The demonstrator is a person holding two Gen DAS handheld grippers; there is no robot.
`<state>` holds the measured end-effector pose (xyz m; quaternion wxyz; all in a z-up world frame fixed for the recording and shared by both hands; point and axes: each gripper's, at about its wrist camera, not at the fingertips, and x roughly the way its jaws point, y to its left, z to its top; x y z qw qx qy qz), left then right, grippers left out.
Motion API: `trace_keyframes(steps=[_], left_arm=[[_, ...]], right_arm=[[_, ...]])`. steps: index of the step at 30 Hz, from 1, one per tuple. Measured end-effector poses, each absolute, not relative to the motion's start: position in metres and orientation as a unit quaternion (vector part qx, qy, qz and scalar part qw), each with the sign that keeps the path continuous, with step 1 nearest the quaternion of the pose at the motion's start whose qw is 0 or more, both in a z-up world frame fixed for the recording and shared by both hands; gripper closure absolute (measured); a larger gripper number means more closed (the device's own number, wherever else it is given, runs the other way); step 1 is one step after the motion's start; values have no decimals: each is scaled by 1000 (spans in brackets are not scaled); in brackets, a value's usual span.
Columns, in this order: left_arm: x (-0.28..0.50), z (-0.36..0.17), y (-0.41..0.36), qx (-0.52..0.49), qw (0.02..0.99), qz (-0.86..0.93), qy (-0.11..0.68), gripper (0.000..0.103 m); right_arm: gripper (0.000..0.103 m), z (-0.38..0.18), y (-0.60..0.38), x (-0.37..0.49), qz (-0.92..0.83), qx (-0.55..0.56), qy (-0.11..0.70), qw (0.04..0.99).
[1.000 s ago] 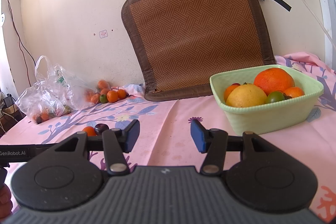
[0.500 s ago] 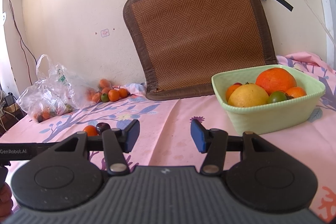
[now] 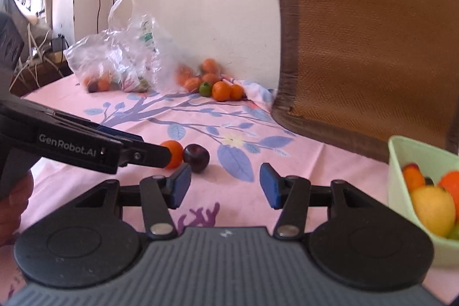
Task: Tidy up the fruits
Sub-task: 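Grasp the small orange with the left gripper while the right gripper grasps the dark plum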
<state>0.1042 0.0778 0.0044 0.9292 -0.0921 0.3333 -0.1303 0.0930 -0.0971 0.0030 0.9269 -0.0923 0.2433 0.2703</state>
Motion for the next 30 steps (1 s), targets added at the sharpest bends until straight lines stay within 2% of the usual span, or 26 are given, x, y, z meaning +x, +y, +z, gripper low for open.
trace_keyframes(steps=[9, 16, 17, 19, 27, 29, 30], left_arm=[[116, 4, 84, -57, 923, -162, 345, 50], [121, 2, 103, -107, 911, -191, 350, 50], [121, 1, 106, -113, 911, -192, 347, 50], [120, 1, 109, -118, 912, -191, 343, 50], [127, -5, 85, -76, 912, -179, 361, 50], [128, -5, 77, -56, 916, -169, 359, 54], [128, -5, 74, -53, 917, -166, 359, 64]], right_arm=[[55, -7, -80, 117, 328, -126, 265, 898], [55, -10, -77, 129, 359, -140, 266, 884], [57, -11, -75, 130, 361, -142, 265, 883], [74, -12, -72, 133, 371, -144, 268, 878], [75, -8, -97, 123, 318, -110, 263, 904], [75, -8, -109, 117, 299, -98, 265, 912], [75, -8, -114, 112, 293, -93, 264, 914]])
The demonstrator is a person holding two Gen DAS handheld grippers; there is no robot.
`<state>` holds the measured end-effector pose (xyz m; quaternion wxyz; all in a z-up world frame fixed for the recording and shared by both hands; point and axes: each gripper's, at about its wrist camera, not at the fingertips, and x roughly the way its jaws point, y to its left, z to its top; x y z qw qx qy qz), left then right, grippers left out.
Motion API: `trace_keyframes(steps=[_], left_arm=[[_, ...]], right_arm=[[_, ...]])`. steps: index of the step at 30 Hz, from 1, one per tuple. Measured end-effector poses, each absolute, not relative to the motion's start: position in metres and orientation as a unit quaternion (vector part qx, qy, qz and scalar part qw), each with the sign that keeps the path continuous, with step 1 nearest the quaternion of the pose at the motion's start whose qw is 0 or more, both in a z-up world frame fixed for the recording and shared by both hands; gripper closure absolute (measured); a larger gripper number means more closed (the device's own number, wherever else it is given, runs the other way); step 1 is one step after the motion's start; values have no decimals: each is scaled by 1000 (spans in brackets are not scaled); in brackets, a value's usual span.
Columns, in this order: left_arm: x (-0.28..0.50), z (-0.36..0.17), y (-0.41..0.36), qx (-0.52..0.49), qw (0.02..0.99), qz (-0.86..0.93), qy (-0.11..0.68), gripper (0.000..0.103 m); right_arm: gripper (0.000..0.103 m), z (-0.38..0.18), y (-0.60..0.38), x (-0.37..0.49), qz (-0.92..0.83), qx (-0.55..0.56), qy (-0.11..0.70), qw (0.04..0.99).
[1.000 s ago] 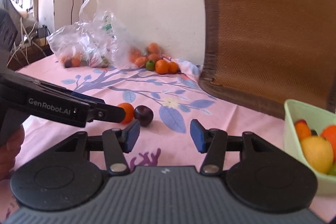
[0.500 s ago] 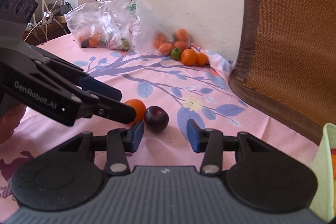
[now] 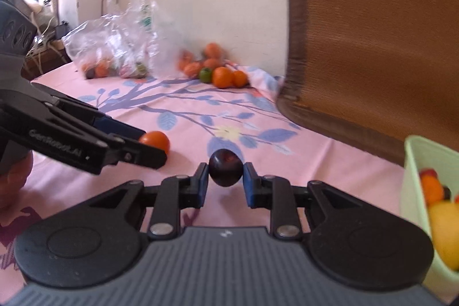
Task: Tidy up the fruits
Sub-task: 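Grasp the small orange with the left gripper while the right gripper grasps the dark plum, then carry the small orange and plum into the green basket and open both grippers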
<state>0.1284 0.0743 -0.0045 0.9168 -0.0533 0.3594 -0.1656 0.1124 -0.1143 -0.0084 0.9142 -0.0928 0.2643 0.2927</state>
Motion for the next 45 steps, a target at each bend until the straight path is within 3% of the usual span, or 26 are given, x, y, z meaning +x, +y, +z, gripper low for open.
trace_keyframes(steps=[1, 8, 15, 25, 29, 33, 41, 45], left_arm=[[129, -4, 73, -54, 916, -165, 362, 74], [127, 23, 48, -73, 919, -189, 338, 74], [153, 64, -38, -74, 907, -271, 314, 74], [205, 49, -143, -75, 877, -312, 356, 73], [212, 39, -145, -91, 876, -306, 363, 61], [210, 41, -130, -109, 878, -292, 365, 61], [154, 56, -81, -80, 911, -225, 336, 61], [113, 54, -75, -20, 928, -179, 328, 44]], right_arm=[[75, -9, -120, 108, 288, -86, 263, 917], [75, 2, -158, 74, 241, -55, 222, 943], [75, 27, -218, 67, 122, -34, 140, 982], [73, 11, -257, 102, 39, -25, 154, 987], [72, 6, -256, 102, 34, -33, 158, 986], [61, 7, -260, 97, 34, -24, 142, 989], [61, 13, -280, 81, -14, 31, 75, 997], [61, 17, -292, 80, -51, 76, 90, 992]])
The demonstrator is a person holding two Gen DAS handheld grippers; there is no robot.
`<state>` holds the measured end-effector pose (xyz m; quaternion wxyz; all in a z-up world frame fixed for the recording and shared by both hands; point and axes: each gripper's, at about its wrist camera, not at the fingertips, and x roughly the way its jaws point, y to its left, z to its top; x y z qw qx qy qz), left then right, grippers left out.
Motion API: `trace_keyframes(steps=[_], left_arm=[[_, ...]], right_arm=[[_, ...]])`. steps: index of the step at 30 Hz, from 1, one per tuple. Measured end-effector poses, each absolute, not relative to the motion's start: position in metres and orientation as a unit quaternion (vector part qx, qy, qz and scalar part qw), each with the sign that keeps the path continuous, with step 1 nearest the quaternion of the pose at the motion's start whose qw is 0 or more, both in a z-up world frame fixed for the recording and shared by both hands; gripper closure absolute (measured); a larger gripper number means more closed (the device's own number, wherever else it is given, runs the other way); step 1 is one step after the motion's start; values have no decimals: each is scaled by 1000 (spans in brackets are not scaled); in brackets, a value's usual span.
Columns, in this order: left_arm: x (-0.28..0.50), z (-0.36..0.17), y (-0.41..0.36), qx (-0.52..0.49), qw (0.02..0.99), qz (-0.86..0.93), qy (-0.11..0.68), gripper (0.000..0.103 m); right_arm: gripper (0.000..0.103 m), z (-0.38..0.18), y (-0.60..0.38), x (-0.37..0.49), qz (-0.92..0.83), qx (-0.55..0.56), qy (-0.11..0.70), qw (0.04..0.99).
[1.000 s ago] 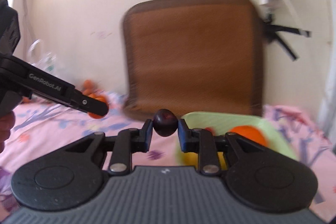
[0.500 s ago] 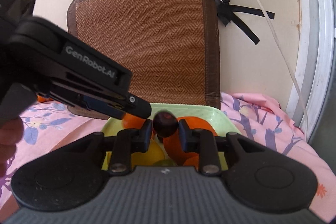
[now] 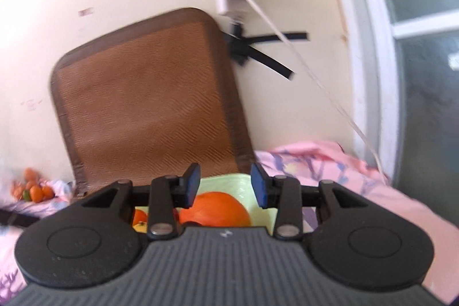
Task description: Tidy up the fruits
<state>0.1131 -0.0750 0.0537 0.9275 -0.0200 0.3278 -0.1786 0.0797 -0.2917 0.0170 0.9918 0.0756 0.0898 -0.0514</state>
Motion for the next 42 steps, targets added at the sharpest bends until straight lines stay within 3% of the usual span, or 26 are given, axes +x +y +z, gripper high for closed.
trace_keyframes(steps=[3, 6, 11, 16, 17, 26, 40, 42], left_arm=[[88, 52, -73, 4, 931, -156, 329, 39], [74, 49, -75, 10, 930, -132, 342, 19], [51, 42, -70, 11, 934, -109, 339, 14], [40, 33, -66, 6, 931, -98, 352, 3], [37, 31, -66, 7, 931, -96, 352, 2], [25, 20, -68, 10, 931, -97, 351, 0], [23, 7, -69, 46, 939, -52, 338, 0], [27, 2, -66, 47, 937, -41, 343, 0]], right_arm=[[61, 23, -289, 67, -37, 108, 107, 988], [55, 22, -277, 41, -18, 127, 125, 984], [52, -1, -259, -3, -18, 165, 162, 973], [51, -10, -245, -26, -15, 169, 170, 971], [46, -10, -244, -29, -16, 171, 164, 971], [42, -13, -248, -33, -11, 185, 152, 971], [41, -13, -247, -34, -10, 180, 144, 973], [36, -13, -247, -34, -11, 180, 144, 973]])
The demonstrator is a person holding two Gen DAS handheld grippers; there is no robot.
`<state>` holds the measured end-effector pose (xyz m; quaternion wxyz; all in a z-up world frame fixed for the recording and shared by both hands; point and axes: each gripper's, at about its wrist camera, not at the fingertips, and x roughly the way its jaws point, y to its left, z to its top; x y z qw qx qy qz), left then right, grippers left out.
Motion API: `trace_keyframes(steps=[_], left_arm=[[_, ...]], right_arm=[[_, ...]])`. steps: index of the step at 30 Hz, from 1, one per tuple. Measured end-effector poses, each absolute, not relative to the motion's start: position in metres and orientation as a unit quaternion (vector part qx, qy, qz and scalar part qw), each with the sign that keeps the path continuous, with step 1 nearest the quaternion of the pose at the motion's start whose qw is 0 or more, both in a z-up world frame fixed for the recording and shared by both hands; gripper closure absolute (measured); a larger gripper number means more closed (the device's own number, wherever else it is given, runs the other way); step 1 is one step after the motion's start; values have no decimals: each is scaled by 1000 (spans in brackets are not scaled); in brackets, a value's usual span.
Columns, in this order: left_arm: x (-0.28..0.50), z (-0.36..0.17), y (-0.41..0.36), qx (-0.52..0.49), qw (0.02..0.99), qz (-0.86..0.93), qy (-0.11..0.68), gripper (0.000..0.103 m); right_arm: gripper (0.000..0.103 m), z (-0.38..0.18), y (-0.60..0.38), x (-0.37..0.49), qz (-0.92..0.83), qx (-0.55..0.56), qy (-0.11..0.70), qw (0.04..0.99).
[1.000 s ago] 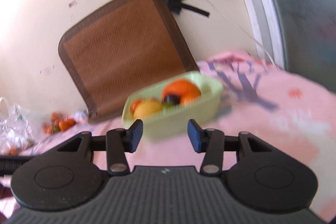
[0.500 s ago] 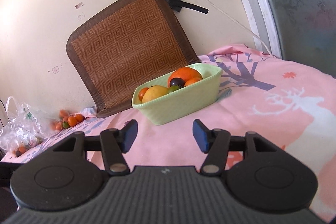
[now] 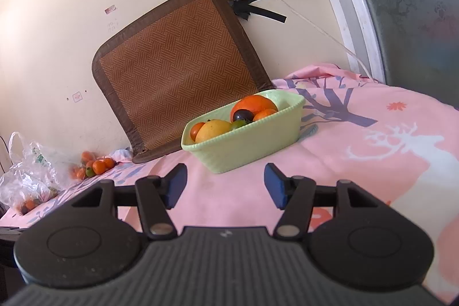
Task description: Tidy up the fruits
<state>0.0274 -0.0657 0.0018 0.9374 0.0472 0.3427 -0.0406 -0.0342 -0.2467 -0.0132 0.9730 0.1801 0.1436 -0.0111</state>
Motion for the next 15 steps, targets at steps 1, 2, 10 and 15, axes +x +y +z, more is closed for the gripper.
trace_keyframes(steps=[1, 2, 10, 15], left_arm=[[30, -1, -64, 45, 936, -38, 348, 0], [32, -4, -63, 43, 934, -35, 354, 0], [31, -11, -61, 42, 935, -35, 350, 0], [31, -11, -61, 44, 936, -35, 348, 0]], right_arm=[[36, -13, -247, -34, -12, 180, 142, 973], [36, -13, -246, -35, -13, 179, 140, 974], [36, -13, -243, -33, -18, 168, 139, 976], [29, -13, -243, -33, -19, 169, 140, 975]])
